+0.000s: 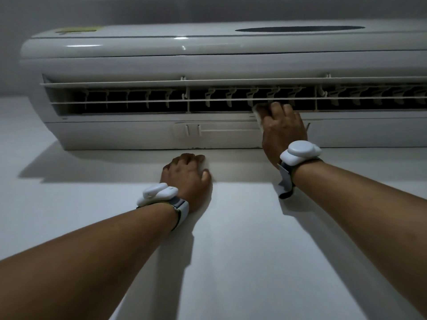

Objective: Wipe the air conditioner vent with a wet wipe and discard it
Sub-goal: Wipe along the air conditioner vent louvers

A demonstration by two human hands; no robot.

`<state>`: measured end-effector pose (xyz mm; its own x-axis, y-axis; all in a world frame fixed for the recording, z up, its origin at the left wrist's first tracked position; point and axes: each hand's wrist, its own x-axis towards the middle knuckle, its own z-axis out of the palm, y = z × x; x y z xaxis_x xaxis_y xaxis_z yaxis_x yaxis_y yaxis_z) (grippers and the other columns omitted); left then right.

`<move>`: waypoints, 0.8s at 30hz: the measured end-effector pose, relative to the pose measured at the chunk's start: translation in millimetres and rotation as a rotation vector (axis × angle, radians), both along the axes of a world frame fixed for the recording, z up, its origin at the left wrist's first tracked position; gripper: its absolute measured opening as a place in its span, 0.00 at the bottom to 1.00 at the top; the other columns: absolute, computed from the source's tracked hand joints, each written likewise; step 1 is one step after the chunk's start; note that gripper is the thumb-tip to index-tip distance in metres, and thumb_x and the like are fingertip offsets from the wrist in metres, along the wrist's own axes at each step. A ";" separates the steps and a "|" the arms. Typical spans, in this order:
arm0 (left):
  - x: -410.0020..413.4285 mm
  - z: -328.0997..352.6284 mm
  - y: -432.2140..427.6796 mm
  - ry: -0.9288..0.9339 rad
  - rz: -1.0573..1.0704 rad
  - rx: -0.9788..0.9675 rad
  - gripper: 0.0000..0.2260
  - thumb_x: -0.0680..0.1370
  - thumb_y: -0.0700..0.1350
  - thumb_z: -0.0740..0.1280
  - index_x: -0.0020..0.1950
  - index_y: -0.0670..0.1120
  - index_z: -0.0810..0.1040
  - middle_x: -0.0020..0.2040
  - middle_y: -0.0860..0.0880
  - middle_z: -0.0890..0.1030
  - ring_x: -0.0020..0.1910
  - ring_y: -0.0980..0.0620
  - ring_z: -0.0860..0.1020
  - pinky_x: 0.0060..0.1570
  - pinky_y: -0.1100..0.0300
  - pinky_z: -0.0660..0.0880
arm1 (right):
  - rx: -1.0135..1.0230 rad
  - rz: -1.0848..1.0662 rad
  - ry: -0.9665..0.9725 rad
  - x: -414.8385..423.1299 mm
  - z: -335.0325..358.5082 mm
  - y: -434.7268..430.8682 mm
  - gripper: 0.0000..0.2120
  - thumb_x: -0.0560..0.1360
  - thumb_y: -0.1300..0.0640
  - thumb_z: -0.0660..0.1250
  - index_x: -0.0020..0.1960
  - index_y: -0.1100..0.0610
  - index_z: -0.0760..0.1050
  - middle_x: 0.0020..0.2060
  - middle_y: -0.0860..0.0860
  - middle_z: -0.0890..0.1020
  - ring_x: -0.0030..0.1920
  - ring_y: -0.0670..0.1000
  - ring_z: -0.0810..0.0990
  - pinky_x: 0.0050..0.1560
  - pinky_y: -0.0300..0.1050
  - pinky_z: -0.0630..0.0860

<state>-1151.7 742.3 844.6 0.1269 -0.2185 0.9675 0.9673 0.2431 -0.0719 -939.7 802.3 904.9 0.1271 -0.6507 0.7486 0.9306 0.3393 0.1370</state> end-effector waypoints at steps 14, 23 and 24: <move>-7.0 1.6 3.7 -0.084 -0.008 0.122 0.17 0.78 0.48 0.57 0.66 0.49 0.72 0.66 0.47 0.72 0.64 0.45 0.69 0.62 0.53 0.63 | 0.040 -0.006 -0.217 -94.6 2.2 -59.0 0.22 0.76 0.62 0.54 0.70 0.58 0.65 0.64 0.59 0.72 0.61 0.62 0.69 0.59 0.57 0.67; -8.7 3.9 4.0 -0.080 0.023 0.123 0.16 0.78 0.50 0.57 0.65 0.50 0.72 0.65 0.47 0.73 0.63 0.45 0.70 0.60 0.53 0.64 | 0.046 -0.164 -0.310 -97.6 10.5 -75.9 0.23 0.77 0.61 0.54 0.72 0.57 0.61 0.65 0.57 0.70 0.62 0.61 0.69 0.57 0.55 0.68; -6.9 3.6 4.0 -0.077 0.027 0.125 0.16 0.78 0.50 0.57 0.65 0.50 0.72 0.65 0.47 0.73 0.62 0.45 0.70 0.60 0.53 0.64 | 0.052 -0.184 -0.311 -92.1 11.7 -74.2 0.23 0.77 0.61 0.54 0.72 0.57 0.61 0.64 0.57 0.70 0.62 0.61 0.68 0.56 0.55 0.69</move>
<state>-1158.6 746.3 848.2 0.0612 -0.3359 0.9399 0.9618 0.2714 0.0344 -1031.8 728.0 916.6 -0.2242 -0.6796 0.6985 0.8866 0.1554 0.4357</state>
